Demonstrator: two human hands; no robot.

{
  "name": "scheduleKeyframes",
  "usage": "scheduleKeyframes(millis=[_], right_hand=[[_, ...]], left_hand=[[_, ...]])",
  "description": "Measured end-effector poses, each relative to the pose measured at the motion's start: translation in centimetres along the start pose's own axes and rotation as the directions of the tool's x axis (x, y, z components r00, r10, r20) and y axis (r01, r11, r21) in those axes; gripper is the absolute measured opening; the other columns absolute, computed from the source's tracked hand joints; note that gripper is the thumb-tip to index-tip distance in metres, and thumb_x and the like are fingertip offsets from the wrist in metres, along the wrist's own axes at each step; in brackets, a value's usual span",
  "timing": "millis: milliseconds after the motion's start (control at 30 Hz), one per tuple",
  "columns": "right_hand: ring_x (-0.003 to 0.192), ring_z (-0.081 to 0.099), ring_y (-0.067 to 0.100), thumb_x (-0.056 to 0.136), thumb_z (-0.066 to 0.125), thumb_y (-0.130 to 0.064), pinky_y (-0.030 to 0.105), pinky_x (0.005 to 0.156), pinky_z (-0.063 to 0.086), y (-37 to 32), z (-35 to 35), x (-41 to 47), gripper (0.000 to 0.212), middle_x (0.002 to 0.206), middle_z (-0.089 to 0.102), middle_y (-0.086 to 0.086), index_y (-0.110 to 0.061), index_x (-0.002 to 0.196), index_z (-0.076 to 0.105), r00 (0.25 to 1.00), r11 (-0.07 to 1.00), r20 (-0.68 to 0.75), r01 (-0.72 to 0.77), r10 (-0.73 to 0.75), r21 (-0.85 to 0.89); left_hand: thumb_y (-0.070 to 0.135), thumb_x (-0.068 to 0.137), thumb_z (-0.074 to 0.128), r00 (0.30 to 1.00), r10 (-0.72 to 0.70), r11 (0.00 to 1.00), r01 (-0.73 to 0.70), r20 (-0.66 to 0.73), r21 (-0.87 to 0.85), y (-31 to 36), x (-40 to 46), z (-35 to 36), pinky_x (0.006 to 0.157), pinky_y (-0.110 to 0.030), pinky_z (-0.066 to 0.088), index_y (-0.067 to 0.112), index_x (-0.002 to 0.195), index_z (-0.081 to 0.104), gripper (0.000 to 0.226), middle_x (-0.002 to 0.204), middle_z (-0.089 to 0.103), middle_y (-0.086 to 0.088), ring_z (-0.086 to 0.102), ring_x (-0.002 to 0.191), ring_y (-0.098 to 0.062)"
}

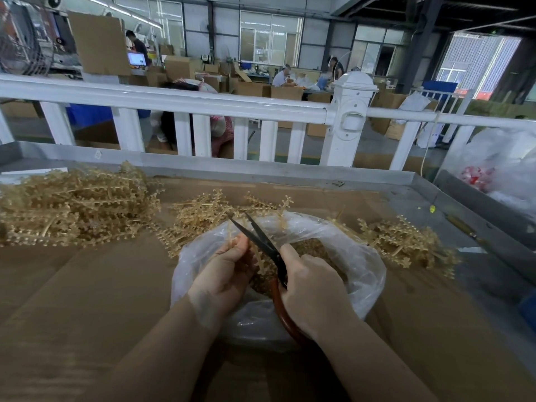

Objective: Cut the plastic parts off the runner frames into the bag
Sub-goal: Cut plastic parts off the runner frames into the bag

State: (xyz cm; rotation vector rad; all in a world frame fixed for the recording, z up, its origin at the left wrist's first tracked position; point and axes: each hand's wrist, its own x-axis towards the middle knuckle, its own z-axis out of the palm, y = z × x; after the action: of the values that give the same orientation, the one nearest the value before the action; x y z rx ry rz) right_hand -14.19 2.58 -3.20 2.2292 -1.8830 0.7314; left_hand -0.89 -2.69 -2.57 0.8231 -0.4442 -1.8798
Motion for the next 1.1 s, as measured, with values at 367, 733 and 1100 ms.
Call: scheduleKeyframes(millis=[367,733,1100], right_hand=[[0.080,0.043,0.014,0.090,0.045,-0.024,0.020,0.069,0.033,0.1,-0.1,-0.1,0.023,0.087,0.054,-0.001,-0.024,0.112,0.045,1.000,1.000,0.020,0.011,-0.011,-0.015],[0.077,0.054,0.013,0.095,0.045,-0.027,0.016,0.066,0.032,-0.4,0.4,0.1,0.023,0.082,0.055,-0.004,-0.020,0.116,0.047,1.000,1.000,0.006,-0.008,0.008,0.018],[0.068,0.059,0.016,0.095,0.043,-0.020,0.020,0.060,0.038,-0.9,0.4,0.0,0.018,0.075,0.059,-0.001,-0.017,0.111,0.050,0.999,1.000,0.027,-0.023,0.023,-0.006]], left_hand=[[0.008,0.097,0.044,1.000,-0.025,1.000,0.025,0.007,-0.019,0.1,0.2,-0.2,0.091,-0.038,0.046,0.006,0.104,0.058,0.016,0.133,0.052,-0.024,0.054,0.109,-0.030],[0.010,0.094,0.050,1.000,0.006,1.000,-0.006,0.009,-0.006,0.1,-0.1,0.2,0.109,-0.045,0.037,0.004,0.121,0.055,0.028,0.141,0.046,-0.023,0.044,0.132,-0.034],[0.011,0.096,0.049,1.000,0.009,1.000,-0.009,-0.010,-0.014,0.3,-0.4,0.4,0.112,-0.046,0.034,0.001,0.135,0.050,0.041,0.141,0.048,-0.021,0.045,0.132,-0.033]])
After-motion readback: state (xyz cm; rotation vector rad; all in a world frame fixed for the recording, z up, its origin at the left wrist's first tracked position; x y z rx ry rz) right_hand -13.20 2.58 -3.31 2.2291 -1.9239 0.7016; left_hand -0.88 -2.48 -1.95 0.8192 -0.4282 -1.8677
